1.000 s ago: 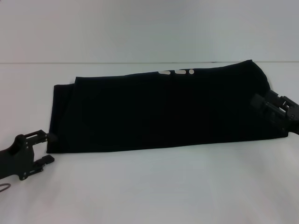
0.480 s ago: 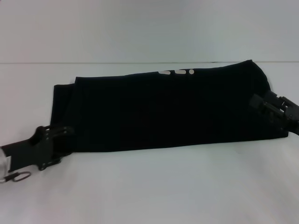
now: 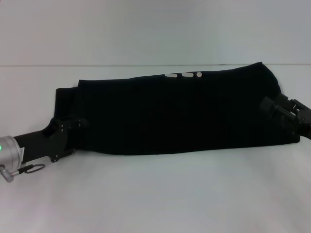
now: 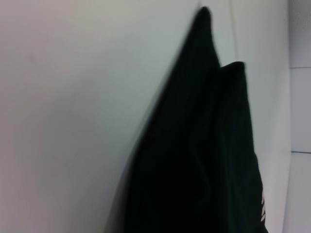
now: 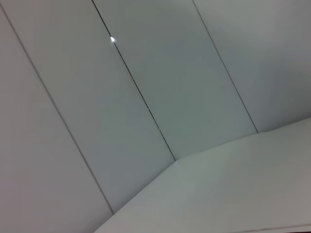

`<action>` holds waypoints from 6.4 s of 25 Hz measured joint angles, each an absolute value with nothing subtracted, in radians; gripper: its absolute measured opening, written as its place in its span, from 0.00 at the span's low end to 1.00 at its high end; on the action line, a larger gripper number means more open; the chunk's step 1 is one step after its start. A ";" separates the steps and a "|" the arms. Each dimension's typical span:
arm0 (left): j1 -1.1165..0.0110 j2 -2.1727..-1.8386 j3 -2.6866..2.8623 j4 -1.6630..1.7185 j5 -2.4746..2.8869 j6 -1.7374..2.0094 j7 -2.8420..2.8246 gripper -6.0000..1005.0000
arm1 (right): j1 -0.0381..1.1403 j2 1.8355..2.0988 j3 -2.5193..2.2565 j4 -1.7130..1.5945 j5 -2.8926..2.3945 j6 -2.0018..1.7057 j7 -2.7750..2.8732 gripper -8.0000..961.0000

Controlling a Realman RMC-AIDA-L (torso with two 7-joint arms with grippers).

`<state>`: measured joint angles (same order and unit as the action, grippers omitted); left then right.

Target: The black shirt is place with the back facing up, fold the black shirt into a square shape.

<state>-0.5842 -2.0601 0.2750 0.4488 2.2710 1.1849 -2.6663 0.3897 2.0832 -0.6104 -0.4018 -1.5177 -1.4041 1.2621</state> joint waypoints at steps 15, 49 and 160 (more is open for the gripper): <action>-0.580 -2.058 0.275 0.449 2.234 1.216 -2.488 0.26 | 0.388 2.082 -0.601 -0.400 -1.510 -1.416 1.275 0.76; -0.560 -2.066 0.165 0.633 2.218 1.245 -2.387 0.02 | 0.371 2.058 -0.514 -0.400 -1.517 -1.426 1.347 0.75; -0.686 -2.065 0.357 0.669 1.995 1.486 -2.396 0.87 | 0.800 2.017 -0.700 -0.441 -2.363 -1.121 2.523 0.13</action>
<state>-0.6856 -2.0646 0.3574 0.6687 1.9947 1.4864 -2.3965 0.7999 2.0173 -0.7002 -0.4406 -2.3631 -1.1208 2.5228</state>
